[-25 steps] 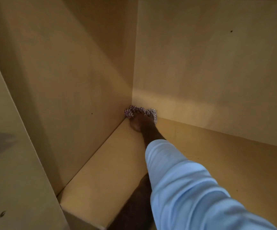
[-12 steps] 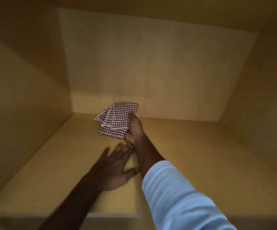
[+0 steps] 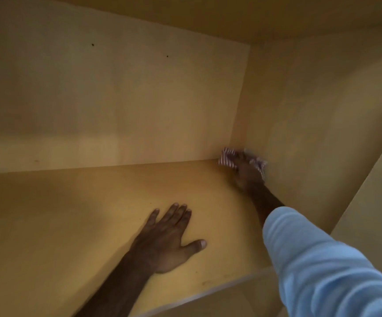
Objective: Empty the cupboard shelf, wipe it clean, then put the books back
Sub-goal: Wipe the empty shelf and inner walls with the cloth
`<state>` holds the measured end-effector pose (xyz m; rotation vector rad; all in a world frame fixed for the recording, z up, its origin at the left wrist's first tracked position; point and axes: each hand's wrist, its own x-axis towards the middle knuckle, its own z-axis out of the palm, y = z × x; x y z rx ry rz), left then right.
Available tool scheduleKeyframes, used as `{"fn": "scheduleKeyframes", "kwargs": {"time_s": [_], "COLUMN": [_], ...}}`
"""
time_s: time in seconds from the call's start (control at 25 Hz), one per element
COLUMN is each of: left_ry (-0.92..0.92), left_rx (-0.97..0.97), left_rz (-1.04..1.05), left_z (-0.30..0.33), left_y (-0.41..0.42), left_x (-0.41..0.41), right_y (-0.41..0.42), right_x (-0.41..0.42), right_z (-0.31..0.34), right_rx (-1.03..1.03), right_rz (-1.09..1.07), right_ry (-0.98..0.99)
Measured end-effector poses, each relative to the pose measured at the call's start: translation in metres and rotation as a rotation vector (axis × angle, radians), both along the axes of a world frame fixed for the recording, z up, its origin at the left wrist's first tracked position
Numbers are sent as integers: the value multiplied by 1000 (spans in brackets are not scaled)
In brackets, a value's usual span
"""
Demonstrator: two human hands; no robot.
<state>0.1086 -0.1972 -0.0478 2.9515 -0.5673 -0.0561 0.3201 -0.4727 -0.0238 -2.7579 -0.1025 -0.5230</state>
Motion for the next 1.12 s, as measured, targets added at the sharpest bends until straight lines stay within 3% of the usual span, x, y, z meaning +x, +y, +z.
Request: {"fn": "scheduleKeyframes", "kwargs": {"time_s": [0.04, 0.16, 0.32, 0.48, 0.68, 0.96, 1.12], "left_ry": [0, 16, 47, 69, 14, -65, -98], "left_rx": [-10, -27, 17, -11, -44, -63, -21], "left_rz": [5, 57, 169, 187, 250, 519, 497], "left_z": [1, 4, 5, 10, 3, -2, -17], "left_y": [2, 31, 84, 97, 115, 215, 232], "left_x": [-2, -12, -28, 11, 16, -69, -102], "right_y": [-5, 5, 31, 83, 216, 441, 550], "right_x": [3, 9, 31, 32, 6, -64, -111], "right_z": [-9, -19, -18, -18, -22, -19, -12], "right_rx": [-87, -333, -281, -239, -238, -332, -337], "right_rz": [23, 47, 2, 43, 291, 631, 788], "right_ry": [145, 219, 358, 415, 372, 361, 354]}}
